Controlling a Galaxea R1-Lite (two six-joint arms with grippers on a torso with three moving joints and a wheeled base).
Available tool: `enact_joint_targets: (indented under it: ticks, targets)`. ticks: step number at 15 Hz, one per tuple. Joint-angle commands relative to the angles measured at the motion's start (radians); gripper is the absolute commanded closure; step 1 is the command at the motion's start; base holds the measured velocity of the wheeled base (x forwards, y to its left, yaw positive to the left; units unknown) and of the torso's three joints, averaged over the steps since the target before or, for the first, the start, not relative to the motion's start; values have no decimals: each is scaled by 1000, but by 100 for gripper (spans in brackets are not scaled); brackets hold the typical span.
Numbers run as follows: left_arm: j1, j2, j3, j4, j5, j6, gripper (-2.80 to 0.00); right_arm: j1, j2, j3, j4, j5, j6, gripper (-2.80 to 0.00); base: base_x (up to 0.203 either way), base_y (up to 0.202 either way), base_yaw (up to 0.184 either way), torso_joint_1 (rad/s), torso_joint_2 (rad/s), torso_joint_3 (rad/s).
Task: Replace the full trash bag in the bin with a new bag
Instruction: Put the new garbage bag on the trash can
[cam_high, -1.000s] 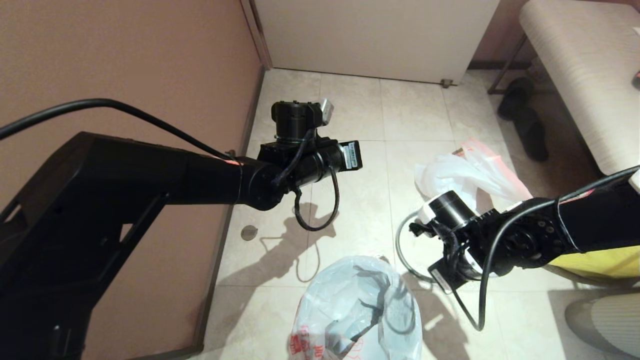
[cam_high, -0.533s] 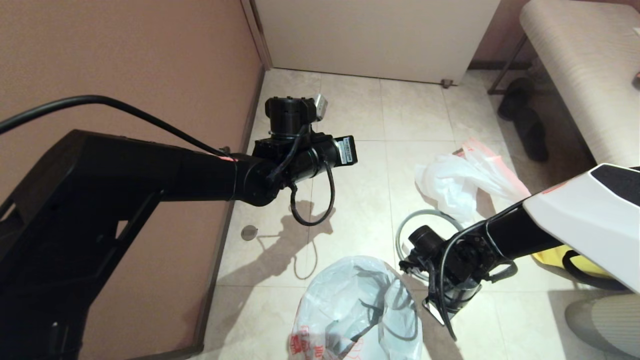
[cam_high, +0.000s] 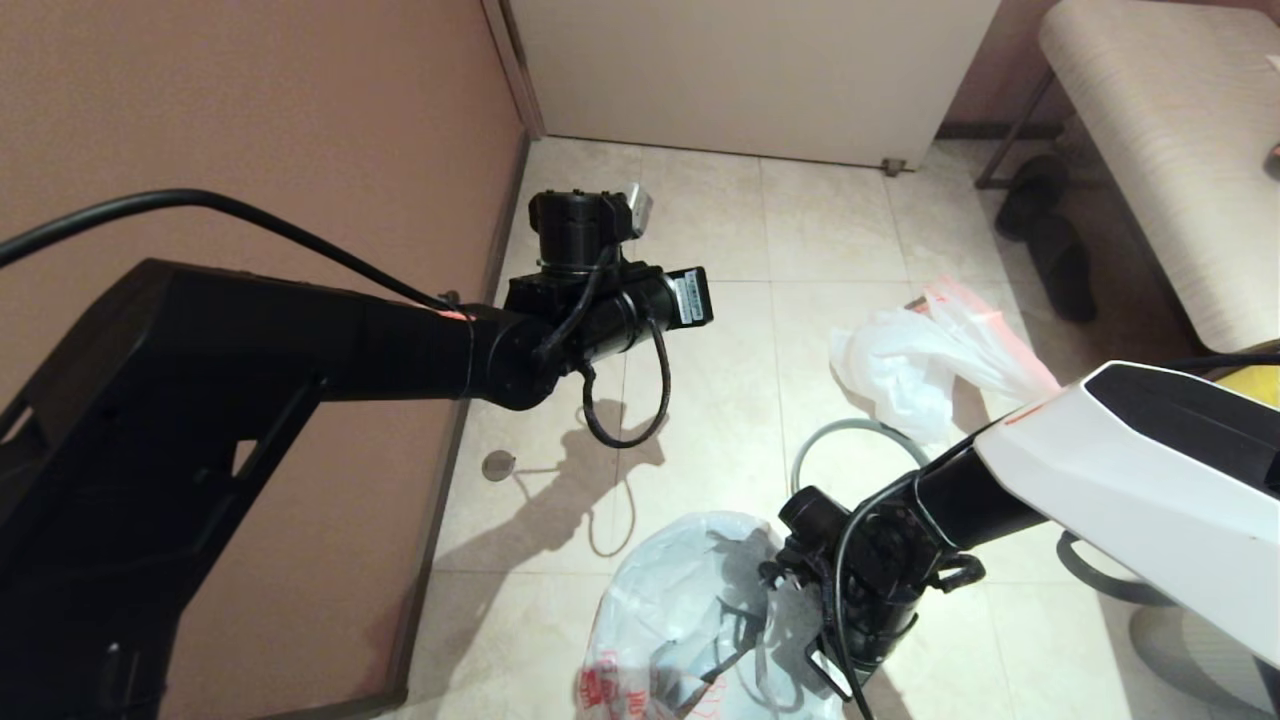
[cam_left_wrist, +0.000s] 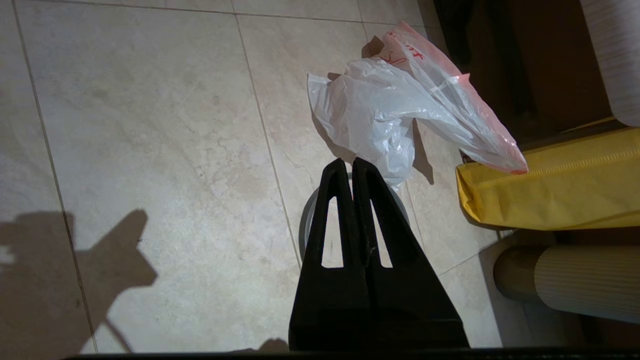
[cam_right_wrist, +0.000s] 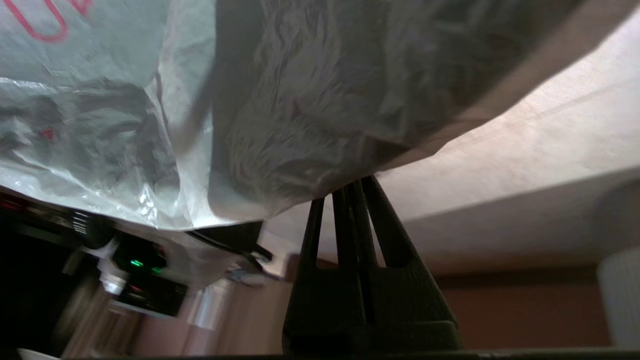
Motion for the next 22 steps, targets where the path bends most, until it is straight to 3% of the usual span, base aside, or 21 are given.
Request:
enact_joint_targets:
  ticks: [1, 3, 6, 8, 9, 10, 12, 14, 15, 18, 20, 21, 22]
  targets:
    - [14, -1, -7, -1, 0, -1, 0, 19, -15, 2, -84, 35, 52, 0, 0, 0, 0, 0, 0, 0]
    - [16, 1, -16, 13, 0, -1, 0, 36, -26, 13, -251, 84, 159, 0, 0, 0, 0, 0, 0, 0]
    - [15, 3, -83, 161, 3, 1, 0, 62, -88, 32, -399, 193, 334, 0, 0, 0, 0, 0, 0, 0]
    - [26, 13, -170, 371, 2, 43, 0, 27, -110, 42, -478, 196, 372, 0, 0, 0, 0, 0, 0, 0]
    - [39, 19, -217, 507, 2, 97, 0, -3, -124, 49, -494, 195, 373, 0, 0, 0, 0, 0, 0, 0]
    - [55, 23, -240, 601, 3, 202, 0, -40, -135, 45, -499, 193, 372, 0, 0, 0, 0, 0, 0, 0]
    - [78, 29, -252, 687, 44, 308, 0, -101, -151, 27, -500, 179, 358, 0, 0, 0, 0, 0, 0, 0]
    - [93, 11, -230, 767, 76, 407, 0, -178, -171, 26, -492, 156, 249, 0, 0, 0, 0, 0, 0, 0]
    - [98, -5, -220, 864, 91, 479, 0, -204, -189, 27, -491, 132, 219, 0, 0, 0, 0, 0, 0, 0]
    - [111, -39, -197, 1131, 106, 677, 0, -212, -207, 26, -491, 109, 210, 0, 0, 0, 0, 0, 0, 0]
    - [118, -27, -223, 1269, 126, 752, 0, -212, -207, 24, -491, 93, 210, 0, 0, 0, 0, 0, 0, 0]
    - [121, -18, -225, 1273, 128, 759, -280, -214, -208, 26, -491, 93, 210, 0, 0, 0, 0, 0, 0, 0]
    - [124, 5, -229, 1273, 127, 766, -280, -218, -215, 26, -491, 93, 208, 0, 0, 0, 0, 0, 0, 0]
